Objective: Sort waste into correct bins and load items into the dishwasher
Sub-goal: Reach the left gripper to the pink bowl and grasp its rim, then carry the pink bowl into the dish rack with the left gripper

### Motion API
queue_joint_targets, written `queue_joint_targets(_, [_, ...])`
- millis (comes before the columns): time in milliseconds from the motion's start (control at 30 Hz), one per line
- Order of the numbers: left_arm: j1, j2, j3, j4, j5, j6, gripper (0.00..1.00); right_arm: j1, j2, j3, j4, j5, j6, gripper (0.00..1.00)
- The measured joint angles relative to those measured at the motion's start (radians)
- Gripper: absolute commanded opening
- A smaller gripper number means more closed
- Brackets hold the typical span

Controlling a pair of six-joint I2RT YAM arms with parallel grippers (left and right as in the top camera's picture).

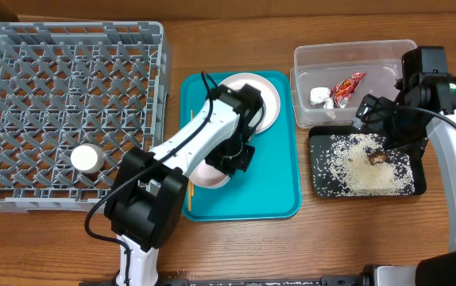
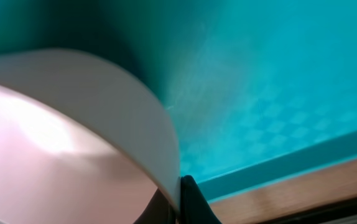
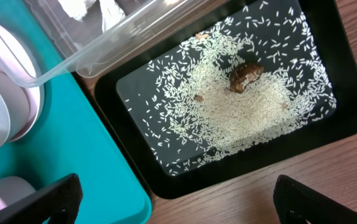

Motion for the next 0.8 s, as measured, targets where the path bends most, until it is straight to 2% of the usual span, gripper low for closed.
queue_joint_targets(200, [0.047,-0.025,0.202,-0.066,-0.012,0.001,0.04,0.000,0.000,0.000,-0.001,0.003,0.001,1.00])
queue_joint_targets(333, [0.152,-0.098,0.293,-0.070,0.001,0.037,0.04,0.000,0.000,0.000,-0.003,0.003,-0.004,1.00])
queue_joint_targets(500, [0.371,-0.178,0.349,-0.070,0.146,0.188,0.04,0.000,0.000,0.000,-0.004,0.003,-0.009,1.00])
queue_joint_targets(800, [0.740,-0.146,0.353,-0.063,0.486,0.493,0.04,0.000,0.000,0.000,-0.005,0.003,-0.011,1.00])
